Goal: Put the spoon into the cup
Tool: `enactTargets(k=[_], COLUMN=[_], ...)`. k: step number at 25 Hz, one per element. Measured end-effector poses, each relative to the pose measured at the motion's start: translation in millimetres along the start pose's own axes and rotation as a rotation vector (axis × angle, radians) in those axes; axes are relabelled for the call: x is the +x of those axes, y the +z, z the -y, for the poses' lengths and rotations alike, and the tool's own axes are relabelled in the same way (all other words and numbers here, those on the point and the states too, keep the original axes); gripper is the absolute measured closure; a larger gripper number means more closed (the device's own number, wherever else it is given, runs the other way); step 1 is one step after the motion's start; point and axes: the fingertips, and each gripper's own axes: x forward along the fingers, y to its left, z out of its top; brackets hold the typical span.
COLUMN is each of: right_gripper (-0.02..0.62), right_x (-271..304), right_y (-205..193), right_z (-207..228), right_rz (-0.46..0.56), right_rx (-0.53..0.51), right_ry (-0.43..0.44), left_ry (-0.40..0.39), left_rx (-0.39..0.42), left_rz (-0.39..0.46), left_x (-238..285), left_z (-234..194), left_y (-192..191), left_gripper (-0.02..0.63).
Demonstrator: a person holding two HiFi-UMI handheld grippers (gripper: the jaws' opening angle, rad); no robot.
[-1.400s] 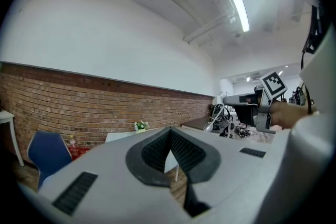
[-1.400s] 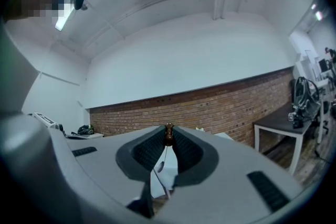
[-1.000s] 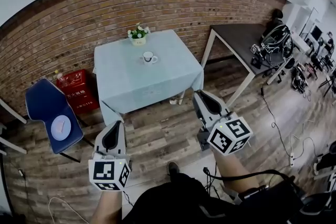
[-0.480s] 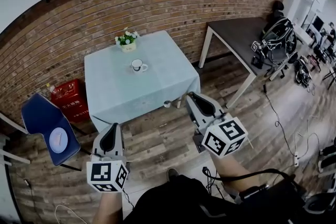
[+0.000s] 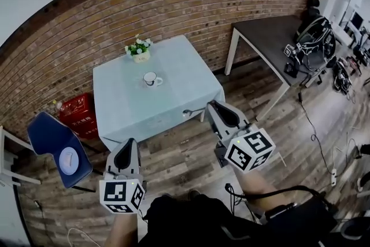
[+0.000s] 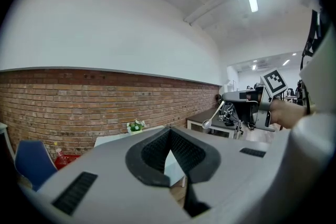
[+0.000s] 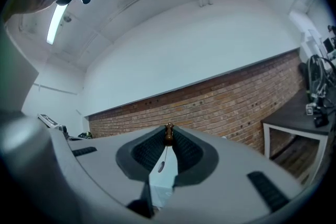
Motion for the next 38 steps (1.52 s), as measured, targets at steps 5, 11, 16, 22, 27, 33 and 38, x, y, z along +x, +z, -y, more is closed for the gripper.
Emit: enactTargets(k=[5, 11, 16, 22, 27, 33, 38], right_gripper=[0.543, 0.543, 0.543, 0.543, 0.543, 0.543, 0.543], right_x=[27, 75, 115, 168, 212, 251, 276], right_y=[2, -3, -3, -7, -13, -17, -12], right_z=[2, -2, 0, 12, 17, 28, 38], right_rz=[-0.005, -0.009, -0.043, -0.016, -0.051, -0.049, -0.013], right_rx=[-0.011, -0.029, -0.039, -0.021, -0.029, -0.032, -0.012], right_ry=[0.001, -0.008, -0.052, -0.091, -0.128, -0.173, -0.188], left_ry=[-0.003, 0.025, -0.011, -0.054, -0.07, -0.107, -0.128], left_rx=[0.005, -0.027, -0.049, -0.059, -0.069, -0.081, -0.088], left_rz=[0.028, 0.065, 0.077, 0.061, 0.048, 0.047, 0.041], left_x=[23, 57, 87, 126, 157, 191, 212], left_z=[-22, -73, -111, -149, -186, -219, -234], left_y=[6, 8, 17, 11, 7, 4, 5], left_gripper=[0.597, 0.597, 0.597, 0.597, 0.597, 0.597, 0.597])
